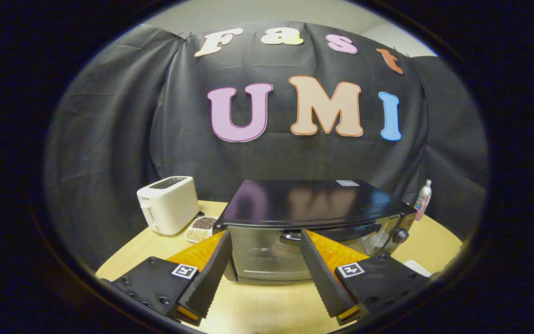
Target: Open the toaster oven, put the food inside, and close the toaster oven door.
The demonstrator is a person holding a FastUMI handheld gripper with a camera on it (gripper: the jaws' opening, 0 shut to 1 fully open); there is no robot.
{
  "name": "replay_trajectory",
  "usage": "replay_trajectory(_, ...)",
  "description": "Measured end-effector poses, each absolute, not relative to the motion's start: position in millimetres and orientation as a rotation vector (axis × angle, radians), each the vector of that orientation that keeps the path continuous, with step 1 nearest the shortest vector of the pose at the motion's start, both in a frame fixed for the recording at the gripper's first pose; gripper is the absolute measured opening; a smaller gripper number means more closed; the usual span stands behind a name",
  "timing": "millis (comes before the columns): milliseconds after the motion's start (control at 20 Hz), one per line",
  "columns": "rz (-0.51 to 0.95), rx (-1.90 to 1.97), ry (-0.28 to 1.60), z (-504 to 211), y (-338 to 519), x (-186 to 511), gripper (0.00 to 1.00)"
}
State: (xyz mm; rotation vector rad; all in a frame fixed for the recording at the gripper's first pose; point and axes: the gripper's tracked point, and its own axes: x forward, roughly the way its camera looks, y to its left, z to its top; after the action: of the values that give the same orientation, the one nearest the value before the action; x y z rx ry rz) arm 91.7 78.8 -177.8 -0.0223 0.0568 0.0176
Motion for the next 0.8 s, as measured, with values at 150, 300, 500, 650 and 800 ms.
replay_trajectory(150,0.014,-0.015,0.035,-165,71,89,0.94)
replay_trajectory(300,0.013,-0.016,0.019,-151,62,86,0.94)
replay_trajectory(500,-0.011,-0.048,0.023,-130,52,83,0.94)
replay_trajectory(650,-0.01,-0.048,-0.005,-107,48,79,0.94)
replay_trajectory(800,-0.021,-0.048,-0.009,-92,38,73,0.94)
